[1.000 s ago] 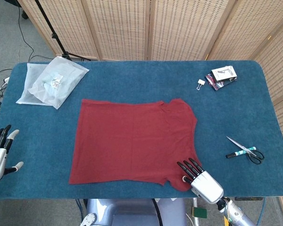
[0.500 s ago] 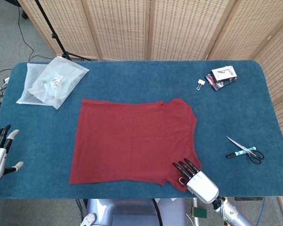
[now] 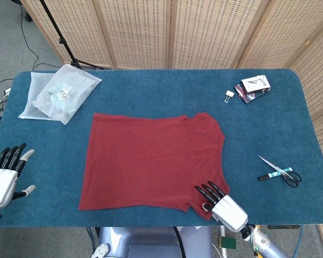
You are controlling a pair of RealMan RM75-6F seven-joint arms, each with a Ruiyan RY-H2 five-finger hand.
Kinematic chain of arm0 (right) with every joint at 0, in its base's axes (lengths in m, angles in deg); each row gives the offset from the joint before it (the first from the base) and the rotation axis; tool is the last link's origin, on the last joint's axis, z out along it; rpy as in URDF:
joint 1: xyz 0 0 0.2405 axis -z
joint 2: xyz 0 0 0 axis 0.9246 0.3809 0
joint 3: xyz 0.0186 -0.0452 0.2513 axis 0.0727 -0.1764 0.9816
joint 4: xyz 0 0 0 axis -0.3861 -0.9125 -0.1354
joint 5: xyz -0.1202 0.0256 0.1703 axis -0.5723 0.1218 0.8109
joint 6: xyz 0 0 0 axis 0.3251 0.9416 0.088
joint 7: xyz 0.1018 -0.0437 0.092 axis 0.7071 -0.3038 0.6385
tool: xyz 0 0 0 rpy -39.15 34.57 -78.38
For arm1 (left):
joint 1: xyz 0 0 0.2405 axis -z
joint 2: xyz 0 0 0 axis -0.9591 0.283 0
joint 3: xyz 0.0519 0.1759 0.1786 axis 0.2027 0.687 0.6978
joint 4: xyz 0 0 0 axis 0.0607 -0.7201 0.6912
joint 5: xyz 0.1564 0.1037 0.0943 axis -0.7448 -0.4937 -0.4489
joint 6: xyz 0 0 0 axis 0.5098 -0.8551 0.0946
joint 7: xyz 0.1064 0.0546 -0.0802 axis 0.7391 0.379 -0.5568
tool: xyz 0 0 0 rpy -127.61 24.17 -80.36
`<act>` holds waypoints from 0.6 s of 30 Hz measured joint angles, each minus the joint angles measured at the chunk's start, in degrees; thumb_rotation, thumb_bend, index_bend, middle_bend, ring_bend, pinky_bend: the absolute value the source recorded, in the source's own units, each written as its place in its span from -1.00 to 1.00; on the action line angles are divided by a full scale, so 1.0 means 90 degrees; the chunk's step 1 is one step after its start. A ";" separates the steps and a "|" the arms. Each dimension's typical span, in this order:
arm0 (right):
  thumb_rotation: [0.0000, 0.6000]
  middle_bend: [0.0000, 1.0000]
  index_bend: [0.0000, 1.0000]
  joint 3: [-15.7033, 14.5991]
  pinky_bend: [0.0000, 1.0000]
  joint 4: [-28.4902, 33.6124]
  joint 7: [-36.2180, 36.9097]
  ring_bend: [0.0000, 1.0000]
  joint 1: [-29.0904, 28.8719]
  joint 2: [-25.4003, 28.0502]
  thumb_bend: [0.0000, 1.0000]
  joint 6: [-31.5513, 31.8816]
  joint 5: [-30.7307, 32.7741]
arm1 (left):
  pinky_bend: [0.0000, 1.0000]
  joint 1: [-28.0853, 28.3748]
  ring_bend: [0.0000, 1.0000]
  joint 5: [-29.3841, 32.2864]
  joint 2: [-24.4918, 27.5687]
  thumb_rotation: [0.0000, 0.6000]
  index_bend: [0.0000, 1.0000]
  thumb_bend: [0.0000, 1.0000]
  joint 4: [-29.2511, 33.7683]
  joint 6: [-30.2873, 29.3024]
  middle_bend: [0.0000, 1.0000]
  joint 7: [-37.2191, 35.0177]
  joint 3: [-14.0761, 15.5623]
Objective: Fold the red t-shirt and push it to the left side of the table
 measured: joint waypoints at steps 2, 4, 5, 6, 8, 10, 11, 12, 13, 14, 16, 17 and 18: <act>1.00 -1.00 0.16 -0.0025 -1.00 0.0038 0.0117 -1.00 -0.0015 0.0019 0.14 -0.0006 0.0024 | -1.00 0.0079 -1.00 -0.0346 -0.0131 1.00 -0.60 -0.89 -0.0415 -0.0040 -1.00 -0.0577 0.0134; 1.00 -1.00 0.16 -0.0047 -1.00 0.0075 0.0220 -1.00 -0.0028 0.0040 0.14 -0.0009 0.0045 | -1.00 0.0158 -1.00 -0.0652 -0.0285 1.00 -0.51 -0.89 -0.0861 -0.0068 -1.00 -0.1142 0.0276; 1.00 -1.00 0.16 -0.0061 -1.00 0.0100 0.0287 -1.00 -0.0035 0.0054 0.14 -0.0009 0.0061 | -1.00 0.0214 -1.00 -0.0851 -0.0410 1.00 -0.49 -0.89 -0.1197 -0.0085 -1.00 -0.1522 0.0376; 1.00 -1.00 0.16 -0.0071 -1.00 0.0120 0.0337 -1.00 -0.0040 0.0065 0.14 -0.0011 0.0073 | -1.00 0.0256 -1.00 -0.0994 -0.0515 1.00 -0.47 -0.89 -0.1459 -0.0100 -1.00 -0.1794 0.0452; 1.00 -1.00 0.16 -0.0097 -1.00 0.0169 0.0453 -1.00 -0.0050 0.0094 0.14 -0.0015 0.0101 | -1.00 0.0356 -1.00 -0.1308 -0.0789 1.00 -0.46 -0.89 -0.2061 -0.0142 -1.00 -0.2296 0.0624; 1.00 -1.00 0.16 -0.0117 -1.00 0.0215 0.0543 -1.00 -0.0060 0.0124 0.14 -0.0017 0.0124 | -1.00 0.0437 -1.00 -0.1536 -0.1023 1.00 -0.45 -0.90 -0.2492 -0.0186 -1.00 -0.2601 0.0763; 1.00 -1.00 0.16 -0.0128 -1.00 0.0246 0.0585 -1.00 -0.0069 0.0145 0.14 -0.0018 0.0140 | -1.00 0.0489 -1.00 -0.1667 -0.1166 1.00 -0.45 -0.91 -0.2695 -0.0211 -1.00 -0.2796 0.0856; 1.00 -1.00 0.16 -0.0135 -1.00 0.0265 0.0605 -1.00 -0.0074 0.0160 0.14 -0.0020 0.0152 | -1.00 0.0529 -1.00 -0.1757 -0.1258 1.00 -0.45 -0.91 -0.2817 -0.0222 -1.00 -0.2930 0.0931; 1.00 -1.00 0.16 -0.0140 -1.00 0.0282 0.0621 -1.00 -0.0079 0.0170 0.14 -0.0025 0.0162 | -1.00 0.0574 -1.00 -0.1847 -0.1336 1.00 -0.44 -0.92 -0.2931 -0.0221 -1.00 -0.3048 0.1016; 1.00 -1.00 0.16 -0.0145 -1.00 0.0305 0.0639 -1.00 -0.0085 0.0184 0.14 -0.0032 0.0175 | -1.00 0.0634 -1.00 -0.1969 -0.1432 1.00 -0.44 -0.93 -0.3080 -0.0210 -1.00 -0.3166 0.1137; 1.00 -1.00 0.16 -0.0148 -1.00 0.0329 0.0650 -1.00 -0.0092 0.0199 0.14 -0.0039 0.0189 | -1.00 0.0712 -1.00 -0.2093 -0.1563 1.00 -0.43 -0.93 -0.3261 -0.0193 -1.00 -0.3257 0.1261; 1.00 -1.00 0.17 -0.0148 -1.00 0.0342 0.0655 -1.00 -0.0096 0.0210 0.14 -0.0040 0.0195 | -1.00 0.0741 -1.00 -0.2133 -0.1619 1.00 -0.42 -0.94 -0.3332 -0.0184 -1.00 -0.3273 0.1297; 1.00 -1.00 0.17 -0.0148 -1.00 0.0351 0.0658 -1.00 -0.0100 0.0218 0.14 -0.0040 0.0199 | -1.00 0.0757 -1.00 -0.2157 -0.1664 1.00 -0.41 -0.94 -0.3379 -0.0184 -1.00 -0.3285 0.1316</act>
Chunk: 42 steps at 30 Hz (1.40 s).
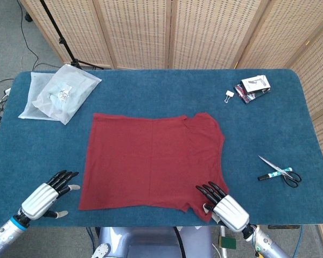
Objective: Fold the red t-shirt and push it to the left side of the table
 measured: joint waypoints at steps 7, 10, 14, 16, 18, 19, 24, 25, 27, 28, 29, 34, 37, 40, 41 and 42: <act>1.00 -1.00 0.17 -0.0003 -1.00 0.0060 0.0006 -1.00 -0.0012 0.0037 0.14 0.0012 0.0034 | -1.00 0.0047 -1.00 -0.0119 -0.0529 1.00 -0.40 -0.92 -0.0735 -0.0262 -1.00 -0.0296 0.0096; 1.00 -1.00 0.17 -0.0004 -1.00 0.0073 -0.0003 -1.00 -0.0019 0.0044 0.14 0.0004 0.0045 | -1.00 0.0046 -1.00 -0.0120 -0.0765 1.00 -0.40 -0.92 -0.1058 -0.0424 -1.00 -0.0374 0.0109; 1.00 -1.00 0.17 -0.0002 -1.00 0.0099 -0.0019 -1.00 -0.0023 0.0053 0.14 0.0004 0.0064 | -1.00 0.0063 -1.00 -0.0091 -0.0993 1.00 -0.40 -0.92 -0.1328 -0.0528 -1.00 -0.0467 0.0135; 1.00 -1.00 0.17 -0.0001 -1.00 0.0110 -0.0024 -1.00 -0.0024 0.0057 0.14 0.0003 0.0071 | -1.00 0.0080 -1.00 -0.0073 -0.1066 1.00 -0.40 -0.92 -0.1398 -0.0532 -1.00 -0.0492 0.0148; 1.00 -1.00 0.17 -0.0001 -1.00 0.0127 -0.0027 -1.00 -0.0026 0.0063 0.14 0.0004 0.0076 | -1.00 0.0104 -1.00 -0.0047 -0.1138 1.00 -0.40 -0.92 -0.1459 -0.0525 -1.00 -0.0510 0.0162; 1.00 -1.00 0.17 -0.0002 -1.00 0.0133 -0.0030 -1.00 -0.0027 0.0066 0.14 0.0007 0.0077 | -1.00 0.0114 -1.00 -0.0034 -0.1161 1.00 -0.40 -0.92 -0.1474 -0.0517 -1.00 -0.0510 0.0169; 1.00 -1.00 0.17 0.0000 -1.00 0.0165 -0.0029 -1.00 -0.0032 0.0083 0.14 0.0024 0.0085 | -1.00 0.0167 -1.00 0.0029 -0.1248 1.00 -0.39 -0.91 -0.1485 -0.0465 -1.00 -0.0483 0.0200; 1.00 -1.00 0.17 0.0001 -1.00 0.0167 -0.0031 -1.00 -0.0033 0.0085 0.14 0.0023 0.0089 | -1.00 0.0177 -1.00 0.0040 -0.1260 1.00 -0.39 -0.91 -0.1482 -0.0452 -1.00 -0.0480 0.0203; 1.00 -1.00 0.17 0.0000 -1.00 0.0173 -0.0029 -1.00 -0.0034 0.0089 0.14 0.0021 0.0095 | -1.00 0.0202 -1.00 0.0061 -0.1287 1.00 -0.39 -0.90 -0.1481 -0.0416 -1.00 -0.0465 0.0209; 1.00 -1.00 0.17 0.0000 -1.00 0.0177 -0.0028 -1.00 -0.0035 0.0091 0.14 0.0021 0.0097 | -1.00 0.0214 -1.00 0.0072 -0.1298 1.00 -0.39 -0.90 -0.1480 -0.0397 -1.00 -0.0460 0.0212; 1.00 -1.00 0.17 0.0001 -1.00 0.0182 -0.0027 -1.00 -0.0036 0.0094 0.14 0.0022 0.0100 | -1.00 0.0229 -1.00 0.0088 -0.1314 1.00 -0.38 -0.89 -0.1477 -0.0366 -1.00 -0.0456 0.0216; 1.00 -1.00 0.17 0.0001 -1.00 0.0203 -0.0035 -1.00 -0.0036 0.0101 0.14 0.0023 0.0113 | -1.00 0.0300 -1.00 0.0159 -0.1367 1.00 -0.38 -0.84 -0.1455 -0.0275 -1.00 -0.0415 0.0220; 1.00 -1.00 0.17 0.0004 -1.00 0.0214 -0.0036 -1.00 -0.0038 0.0103 0.14 0.0017 0.0123 | -1.00 0.0338 -1.00 0.0183 -0.1381 1.00 -0.37 -0.74 -0.1418 -0.0259 -1.00 -0.0375 0.0221; 1.00 -1.00 0.17 0.0005 -1.00 0.0224 -0.0040 -1.00 -0.0041 0.0108 0.14 0.0016 0.0129 | -1.00 0.0369 -1.00 0.0202 -0.1385 1.00 -0.35 -0.67 -0.1369 -0.0264 -1.00 -0.0362 0.0224; 1.00 -1.00 0.17 0.0005 -1.00 0.0225 -0.0040 -1.00 -0.0041 0.0110 0.14 0.0017 0.0130 | -1.00 0.0378 -1.00 0.0212 -0.1386 1.00 -0.35 -0.65 -0.1353 -0.0268 -1.00 -0.0348 0.0224; 1.00 -1.00 0.17 0.0006 -1.00 0.0230 -0.0040 -1.00 -0.0042 0.0112 0.14 0.0017 0.0132 | -1.00 0.0386 -1.00 0.0220 -0.1386 1.00 -0.35 -0.63 -0.1341 -0.0270 -1.00 -0.0342 0.0225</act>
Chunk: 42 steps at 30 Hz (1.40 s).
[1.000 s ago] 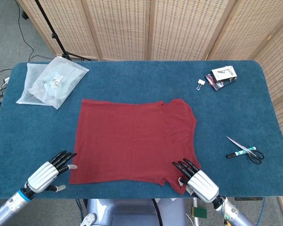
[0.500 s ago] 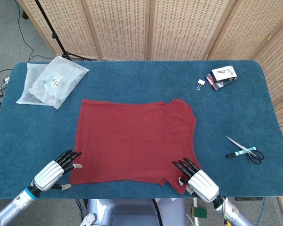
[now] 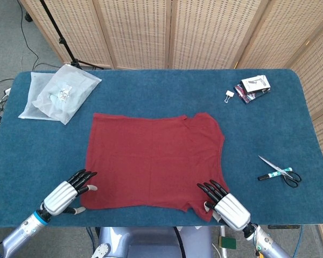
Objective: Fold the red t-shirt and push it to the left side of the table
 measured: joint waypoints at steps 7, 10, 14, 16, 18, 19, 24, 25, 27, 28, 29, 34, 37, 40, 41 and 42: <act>1.00 -1.00 0.17 0.0002 -1.00 0.0021 0.0003 -1.00 -0.0004 0.0021 0.14 0.0006 0.0010 | -1.00 0.0043 -1.00 0.0068 0.0022 1.00 -0.30 -0.54 0.0067 -0.0013 -1.00 -0.0021 0.0005; 1.00 -1.00 0.17 0.0002 -1.00 0.0027 -0.0001 -1.00 -0.0007 0.0025 0.14 0.0000 0.0014 | -1.00 0.0053 -1.00 0.0086 0.0033 1.00 -0.27 -0.49 0.0088 -0.0010 -1.00 -0.0029 0.0022; 1.00 -1.00 0.17 0.0004 -1.00 0.0031 -0.0009 -1.00 -0.0008 0.0026 0.14 -0.0004 0.0020 | -1.00 0.0060 -1.00 0.0100 0.0035 1.00 -0.23 -0.38 0.0108 0.0024 -1.00 -0.0052 0.0063; 1.00 -1.00 0.17 0.0005 -1.00 0.0031 -0.0009 -1.00 -0.0008 0.0027 0.14 -0.0004 0.0023 | -1.00 0.0063 -1.00 0.0101 0.0033 1.00 -0.21 -0.34 0.0110 0.0042 -1.00 -0.0061 0.0084; 1.00 -1.00 0.17 0.0009 -1.00 0.0034 -0.0007 -1.00 -0.0009 0.0029 0.14 -0.0003 0.0030 | -1.00 0.0065 -1.00 0.0102 0.0031 1.00 -0.17 -0.31 0.0113 0.0065 -1.00 -0.0085 0.0112; 1.00 -1.00 0.17 0.0010 -1.00 0.0035 -0.0007 -1.00 -0.0009 0.0031 0.14 -0.0005 0.0034 | -1.00 0.0066 -1.00 0.0103 0.0031 1.00 -0.14 -0.30 0.0115 0.0070 -1.00 -0.0096 0.0123; 1.00 -1.00 0.17 0.0013 -1.00 0.0040 -0.0005 -1.00 -0.0012 0.0038 0.14 -0.0007 0.0041 | -1.00 0.0063 -1.00 0.0129 0.0021 1.00 0.10 -0.26 0.0119 0.0084 -1.00 -0.0133 0.0151; 1.00 -1.00 0.17 0.0013 -1.00 0.0041 -0.0004 -1.00 -0.0012 0.0041 0.14 -0.0007 0.0043 | -1.00 0.0061 -1.00 0.0139 0.0017 1.00 0.15 -0.24 0.0121 0.0088 -1.00 -0.0143 0.0153; 1.00 -1.00 0.17 0.0015 -1.00 0.0045 -0.0001 -1.00 -0.0014 0.0044 0.14 -0.0010 0.0048 | -1.00 0.0049 -1.00 0.0171 -0.0003 1.00 0.23 -0.22 0.0122 0.0085 -1.00 -0.0160 0.0146; 1.00 -1.00 0.17 0.0016 -1.00 0.0047 0.0001 -1.00 -0.0015 0.0045 0.14 -0.0011 0.0049 | -1.00 0.0044 -1.00 0.0179 -0.0013 1.00 0.26 -0.21 0.0116 0.0083 -1.00 -0.0162 0.0145; 1.00 -1.00 0.17 0.0017 -1.00 0.0046 0.0001 -1.00 -0.0016 0.0046 0.14 -0.0013 0.0051 | -1.00 0.0038 -1.00 0.0188 -0.0025 1.00 0.28 -0.20 0.0104 0.0085 -1.00 -0.0158 0.0146; 1.00 -1.00 0.17 0.0014 -1.00 0.0042 -0.0008 -1.00 -0.0017 0.0043 0.14 -0.0019 0.0050 | -1.00 0.0027 -1.00 0.0217 -0.0057 1.00 0.36 -0.20 0.0082 0.0090 -1.00 -0.0164 0.0154; 1.00 -1.00 0.17 0.0012 -1.00 0.0039 -0.0011 -1.00 -0.0017 0.0038 0.14 -0.0025 0.0052 | -1.00 0.0022 -1.00 0.0232 -0.0071 1.00 0.37 -0.20 0.0060 0.0082 -1.00 -0.0175 0.0154; 1.00 -1.00 0.17 0.0007 -1.00 0.0032 -0.0017 -1.00 -0.0018 0.0035 0.14 -0.0026 0.0045 | -1.00 0.0015 -1.00 0.0246 -0.0082 1.00 0.38 -0.16 0.0034 0.0063 -1.00 -0.0189 0.0153; 1.00 -1.00 0.17 0.0004 -1.00 0.0030 -0.0019 -1.00 -0.0017 0.0035 0.14 -0.0027 0.0043 | -1.00 0.0012 -1.00 0.0248 -0.0084 1.00 0.38 -0.15 0.0025 0.0055 -1.00 -0.0199 0.0156; 1.00 -1.00 0.18 0.0001 -1.00 0.0030 -0.0019 -1.00 -0.0017 0.0035 0.14 -0.0029 0.0042 | -1.00 0.0009 -1.00 0.0249 -0.0085 1.00 0.38 -0.14 0.0019 0.0048 -1.00 -0.0209 0.0160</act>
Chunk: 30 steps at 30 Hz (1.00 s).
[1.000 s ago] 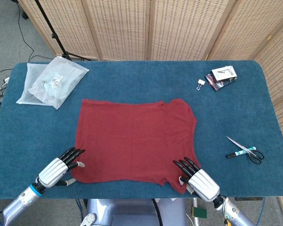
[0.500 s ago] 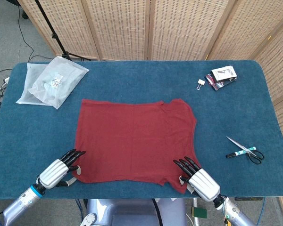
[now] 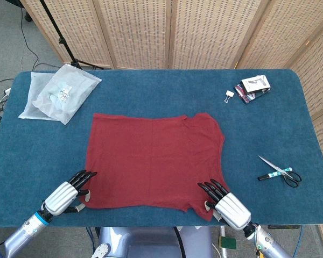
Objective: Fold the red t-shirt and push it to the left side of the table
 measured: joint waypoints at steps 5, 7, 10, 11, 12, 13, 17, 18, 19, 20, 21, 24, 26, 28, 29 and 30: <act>1.00 -1.00 0.19 -0.0065 -1.00 0.0005 0.0031 -1.00 0.0008 0.0029 0.14 0.0016 -0.0053 | -1.00 -0.0014 -1.00 -0.0054 0.0051 1.00 0.39 -0.14 0.0009 -0.0066 -1.00 0.0000 0.0068; 1.00 -1.00 0.19 -0.0104 -1.00 0.0011 0.0072 -1.00 0.0009 0.0056 0.14 0.0043 -0.0100 | -1.00 -0.0027 -1.00 -0.0094 0.0090 1.00 0.39 -0.14 0.0036 -0.0116 -1.00 0.0020 0.0112; 1.00 -1.00 0.19 -0.0186 -1.00 0.0030 0.0148 -1.00 0.0006 0.0122 0.14 0.0084 -0.0185 | -1.00 -0.0049 -1.00 -0.0162 0.0161 1.00 0.40 -0.14 0.0096 -0.0196 -1.00 0.0044 0.0182; 1.00 -1.00 0.19 -0.0212 -1.00 0.0040 0.0175 -1.00 0.0003 0.0148 0.14 0.0099 -0.0217 | -1.00 -0.0058 -1.00 -0.0194 0.0192 1.00 0.41 -0.14 0.0124 -0.0235 -1.00 0.0048 0.0212; 1.00 -1.00 0.19 -0.0239 -1.00 0.0051 0.0201 -1.00 -0.0001 0.0174 0.14 0.0115 -0.0253 | -1.00 -0.0065 -1.00 -0.0219 0.0219 1.00 0.41 -0.14 0.0146 -0.0265 -1.00 0.0049 0.0237; 1.00 -1.00 0.19 -0.0269 -1.00 0.0064 0.0225 -1.00 -0.0006 0.0203 0.14 0.0132 -0.0294 | -1.00 -0.0071 -1.00 -0.0246 0.0247 1.00 0.41 -0.14 0.0167 -0.0297 -1.00 0.0048 0.0262; 1.00 -1.00 0.20 -0.0432 -1.00 0.0141 0.0282 -1.00 -0.0040 0.0361 0.14 0.0214 -0.0535 | -1.00 -0.0114 -1.00 -0.0372 0.0363 1.00 0.41 -0.14 0.0235 -0.0455 -1.00 0.0069 0.0379; 1.00 -1.00 0.20 -0.0470 -1.00 0.0162 0.0287 -1.00 -0.0048 0.0398 0.14 0.0231 -0.0592 | -1.00 -0.0127 -1.00 -0.0404 0.0387 1.00 0.41 -0.13 0.0247 -0.0490 -1.00 0.0078 0.0408; 1.00 -1.00 0.20 -0.0509 -1.00 0.0183 0.0290 -1.00 -0.0057 0.0433 0.14 0.0246 -0.0650 | -1.00 -0.0140 -1.00 -0.0438 0.0410 1.00 0.41 -0.13 0.0258 -0.0526 -1.00 0.0089 0.0441; 1.00 -1.00 0.21 -0.0564 -1.00 0.0215 0.0297 -1.00 -0.0070 0.0484 0.14 0.0267 -0.0729 | -1.00 -0.0159 -1.00 -0.0486 0.0440 1.00 0.41 -0.13 0.0271 -0.0573 -1.00 0.0106 0.0487; 1.00 -1.00 0.21 -0.0607 -1.00 0.0245 0.0306 -1.00 -0.0079 0.0526 0.14 0.0280 -0.0784 | -1.00 -0.0173 -1.00 -0.0523 0.0461 1.00 0.41 -0.13 0.0279 -0.0611 -1.00 0.0123 0.0520; 1.00 -1.00 0.22 -0.0722 -1.00 0.0377 0.0378 -1.00 -0.0104 0.0649 0.14 0.0297 -0.0882 | -1.00 -0.0218 -1.00 -0.0657 0.0521 1.00 0.41 -0.13 0.0280 -0.0732 -1.00 0.0195 0.0628; 1.00 -1.00 0.22 -0.0814 -1.00 0.0471 0.0484 -1.00 -0.0121 0.0720 0.14 0.0308 -0.0957 | -1.00 -0.0253 -1.00 -0.0753 0.0564 1.00 0.41 -0.13 0.0278 -0.0807 -1.00 0.0234 0.0716; 1.00 -1.00 0.22 -0.0890 -1.00 0.0528 0.0533 -1.00 -0.0134 0.0790 0.14 0.0320 -0.1047 | -1.00 -0.0283 -1.00 -0.0827 0.0595 1.00 0.41 -0.12 0.0289 -0.0858 -1.00 0.0245 0.0789; 1.00 -1.00 0.22 -0.0939 -1.00 0.0554 0.0541 -1.00 -0.0140 0.0818 0.14 0.0333 -0.1113 | -1.00 -0.0304 -1.00 -0.0866 0.0613 1.00 0.41 -0.12 0.0298 -0.0890 -1.00 0.0247 0.0833; 1.00 -1.00 0.22 -0.0978 -1.00 0.0572 0.0547 -1.00 -0.0142 0.0842 0.14 0.0347 -0.1167 | -1.00 -0.0321 -1.00 -0.0895 0.0624 1.00 0.41 -0.12 0.0303 -0.0913 -1.00 0.0248 0.0864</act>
